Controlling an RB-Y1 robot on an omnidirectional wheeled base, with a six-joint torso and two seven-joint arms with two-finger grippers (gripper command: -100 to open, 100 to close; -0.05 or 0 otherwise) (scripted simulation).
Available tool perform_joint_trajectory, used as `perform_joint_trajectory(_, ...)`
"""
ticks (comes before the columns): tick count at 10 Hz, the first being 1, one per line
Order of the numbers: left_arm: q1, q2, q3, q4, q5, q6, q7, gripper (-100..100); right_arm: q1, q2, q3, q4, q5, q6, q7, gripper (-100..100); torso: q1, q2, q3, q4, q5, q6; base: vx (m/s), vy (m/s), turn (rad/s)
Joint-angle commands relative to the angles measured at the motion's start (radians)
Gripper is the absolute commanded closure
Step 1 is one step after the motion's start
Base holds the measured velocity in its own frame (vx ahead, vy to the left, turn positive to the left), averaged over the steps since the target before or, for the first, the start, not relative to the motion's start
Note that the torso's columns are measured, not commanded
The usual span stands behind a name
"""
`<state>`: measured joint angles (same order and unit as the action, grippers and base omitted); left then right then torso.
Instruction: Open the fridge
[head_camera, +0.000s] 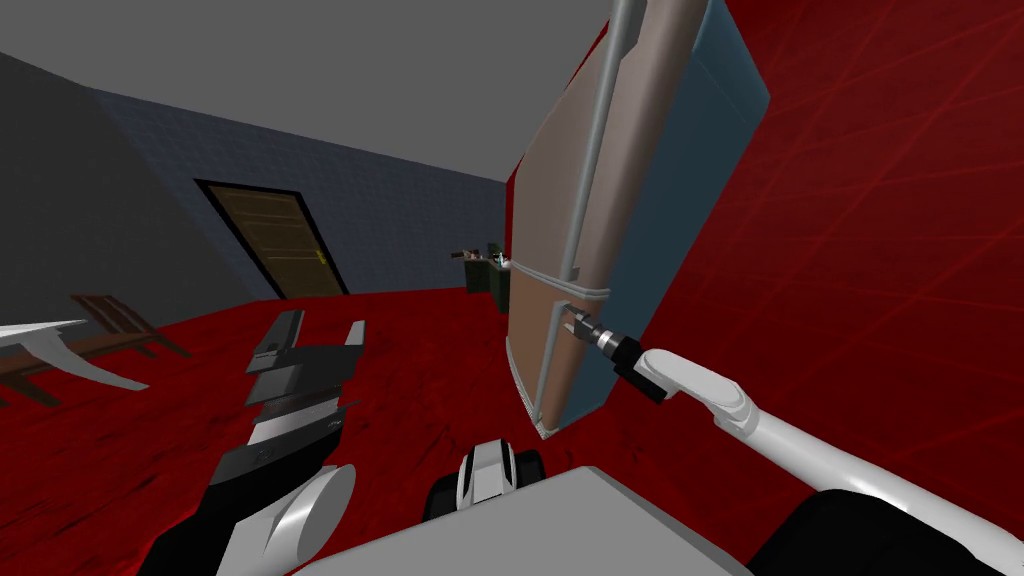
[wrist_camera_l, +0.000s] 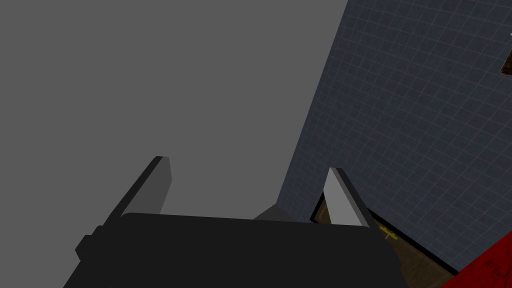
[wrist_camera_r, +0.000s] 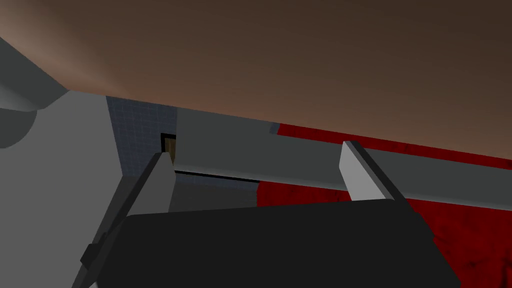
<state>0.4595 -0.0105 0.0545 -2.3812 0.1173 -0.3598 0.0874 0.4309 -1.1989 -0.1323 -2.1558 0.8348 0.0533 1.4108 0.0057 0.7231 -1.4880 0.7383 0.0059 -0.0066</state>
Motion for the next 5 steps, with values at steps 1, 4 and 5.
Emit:
perform_joint_trajectory(1, 0.0, 0.0, 0.0, 0.0, 0.0, 0.0, 0.0, 0, -0.004, 0.006, 0.007, -0.021, -0.004, 0.003, -0.003, -100, -0.003, 0.0, 0.0, 0.0, 0.0, -0.002, 0.0, -0.088, 0.033)
perform_joint_trajectory(4, 0.0, 0.0, 0.0, 0.0, 0.0, 0.0, 0.0, 0, -0.026, -0.012, 0.006, 0.049, -0.02, 0.042, -0.019, -100, -0.005, 0.007, 0.007, -0.005, -0.007, 0.001, -0.1, -0.015, 0.271)
perform_joint_trajectory(5, 0.0, 0.0, 0.0, 0.0, 0.0, 0.0, 0.0, 0, -0.033, -0.019, 0.006, 0.074, -0.025, 0.055, -0.024, -100, -0.007, 0.006, 0.006, -0.004, -0.007, 0.002, -0.159, -0.006, 0.274)
